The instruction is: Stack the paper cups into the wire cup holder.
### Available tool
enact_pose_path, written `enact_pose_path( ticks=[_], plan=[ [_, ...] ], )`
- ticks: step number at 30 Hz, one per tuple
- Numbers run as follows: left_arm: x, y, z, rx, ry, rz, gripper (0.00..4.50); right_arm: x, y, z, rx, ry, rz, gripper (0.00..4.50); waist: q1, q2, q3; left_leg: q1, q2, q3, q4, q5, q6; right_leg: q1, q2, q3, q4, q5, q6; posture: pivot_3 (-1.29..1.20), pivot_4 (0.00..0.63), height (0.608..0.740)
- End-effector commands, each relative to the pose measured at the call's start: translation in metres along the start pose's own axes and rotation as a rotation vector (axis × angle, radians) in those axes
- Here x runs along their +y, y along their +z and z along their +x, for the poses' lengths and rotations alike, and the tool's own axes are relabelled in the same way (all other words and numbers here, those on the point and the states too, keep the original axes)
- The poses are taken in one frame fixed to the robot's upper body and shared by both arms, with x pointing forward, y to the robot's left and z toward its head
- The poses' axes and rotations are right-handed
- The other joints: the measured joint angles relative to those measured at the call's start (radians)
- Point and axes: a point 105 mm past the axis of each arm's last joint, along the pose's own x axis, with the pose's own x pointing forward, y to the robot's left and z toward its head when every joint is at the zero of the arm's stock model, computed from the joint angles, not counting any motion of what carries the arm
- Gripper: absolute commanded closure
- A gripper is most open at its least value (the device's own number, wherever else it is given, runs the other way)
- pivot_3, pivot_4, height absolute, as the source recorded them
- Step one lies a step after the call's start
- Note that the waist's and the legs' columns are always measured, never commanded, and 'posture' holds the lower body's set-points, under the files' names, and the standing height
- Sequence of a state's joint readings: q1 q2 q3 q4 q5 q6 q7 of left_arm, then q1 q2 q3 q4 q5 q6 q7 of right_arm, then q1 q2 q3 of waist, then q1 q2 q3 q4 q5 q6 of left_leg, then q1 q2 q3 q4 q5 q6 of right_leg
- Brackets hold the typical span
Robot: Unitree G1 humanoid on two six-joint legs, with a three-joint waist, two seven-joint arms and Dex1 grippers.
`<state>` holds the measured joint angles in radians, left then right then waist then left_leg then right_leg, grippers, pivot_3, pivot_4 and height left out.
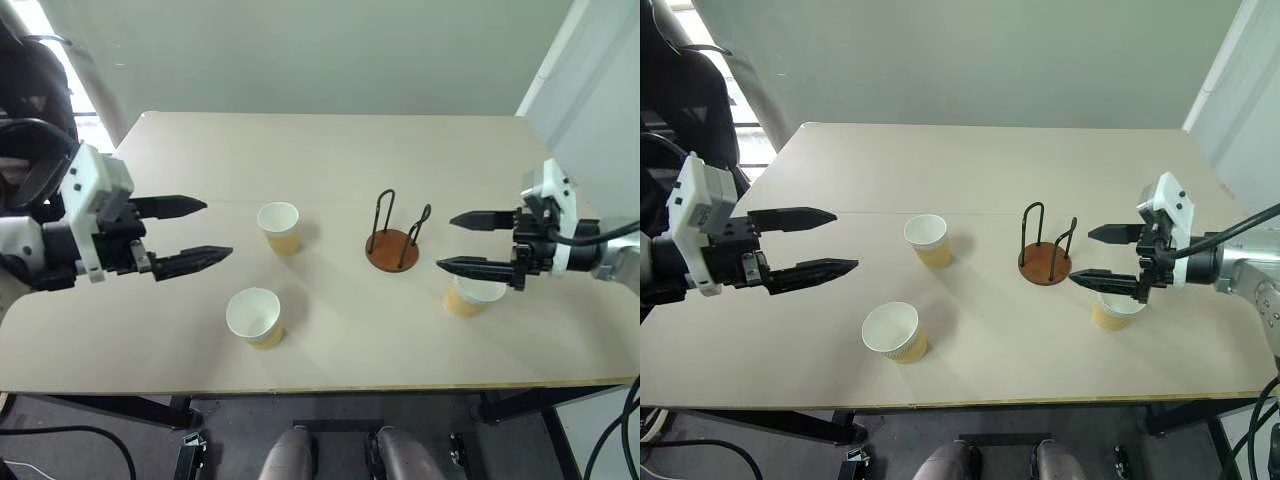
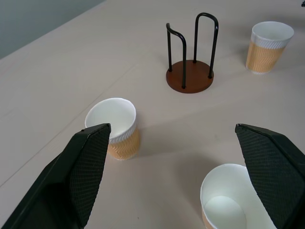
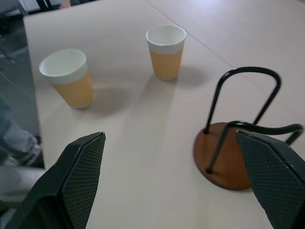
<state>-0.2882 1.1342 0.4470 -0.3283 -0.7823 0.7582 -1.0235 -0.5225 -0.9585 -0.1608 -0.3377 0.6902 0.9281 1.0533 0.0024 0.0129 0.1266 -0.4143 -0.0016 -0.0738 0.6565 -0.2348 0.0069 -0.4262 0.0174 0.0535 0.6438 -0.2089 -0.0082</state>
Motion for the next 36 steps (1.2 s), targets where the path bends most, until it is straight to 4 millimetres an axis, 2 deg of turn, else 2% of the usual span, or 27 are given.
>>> enact_pose_path(
  ticks=[1,7,10,14,18,21,30,36],
  plan=[
    [0.0,0.012,-0.001,-0.033,-0.001,0.044,0.03,-0.002,0.017,-0.013,-0.036,-0.026,-0.049,0.0,0.0,0.0,0.0,0.0,0.0,0.0,0.0,0.0,0.0,0.0,0.0,0.0,0.0,0.0,0.0,0.0,0.15,0.74],
    [-0.002,0.014,-0.002,-0.04,-0.005,0.041,0.03,-0.002,0.018,-0.012,-0.034,-0.014,-0.06,0.0,0.0,0.0,0.0,0.0,0.0,0.0,-0.001,0.0,0.0,-0.001,0.0,0.0,0.0,0.0,0.0,0.0,0.15,0.74],
    [-0.003,0.014,-0.002,-0.039,-0.002,0.039,0.03,-0.007,0.007,-0.008,0.041,-0.049,-0.065,0.0,0.0,0.0,0.0,0.0,0.0,0.0,-0.001,0.0,0.0,-0.001,0.001,0.0,0.0,0.0,0.001,0.0,0.15,0.74],
    [-0.005,0.012,-0.001,-0.043,-0.006,0.031,0.03,-0.006,-0.015,0.015,0.152,-0.068,-0.036,0.0,-0.001,-0.001,0.0,0.0,0.0,0.0,0.0,0.0,0.0,0.0,0.001,0.001,0.0,0.0,0.001,0.0,0.15,0.74],
    [-0.01,0.015,0.001,-0.055,-0.024,0.03,0.03,-0.013,-0.026,0.031,0.196,-0.124,-0.006,0.0,-0.001,0.0,0.0,0.0,0.0,0.0,0.0,0.0,0.001,-0.001,0.001,0.001,0.0,0.002,0.004,0.0,0.15,0.74],
    [-0.015,0.019,0.001,-0.066,-0.044,0.035,0.03,-0.02,-0.023,0.046,0.185,-0.168,0.021,0.0,-0.002,0.0,0.0,0.0,0.001,0.0,0.001,0.0,0.001,-0.001,0.001,0.001,0.0,0.006,0.009,0.0,0.15,0.74],
    [-0.019,0.019,0.0,-0.06,-0.025,0.036,0.03,-0.029,-0.035,0.064,0.227,-0.218,0.072,0.0,-0.001,-0.001,0.0,-0.001,0.001,0.0,0.0,-0.001,0.002,-0.002,0.001,0.001,0.0,0.007,0.009,0.0,0.15,0.74],
    [-0.021,0.02,-0.001,-0.065,-0.017,0.041,0.03,-0.035,-0.03,0.081,0.18,-0.231,0.08,0.0,-0.002,-0.001,0.0,-0.001,0.001,0.001,-0.001,-0.001,0.002,-0.003,0.001,0.0,0.001,0.007,0.009,0.0,0.15,0.74]
  ],
)
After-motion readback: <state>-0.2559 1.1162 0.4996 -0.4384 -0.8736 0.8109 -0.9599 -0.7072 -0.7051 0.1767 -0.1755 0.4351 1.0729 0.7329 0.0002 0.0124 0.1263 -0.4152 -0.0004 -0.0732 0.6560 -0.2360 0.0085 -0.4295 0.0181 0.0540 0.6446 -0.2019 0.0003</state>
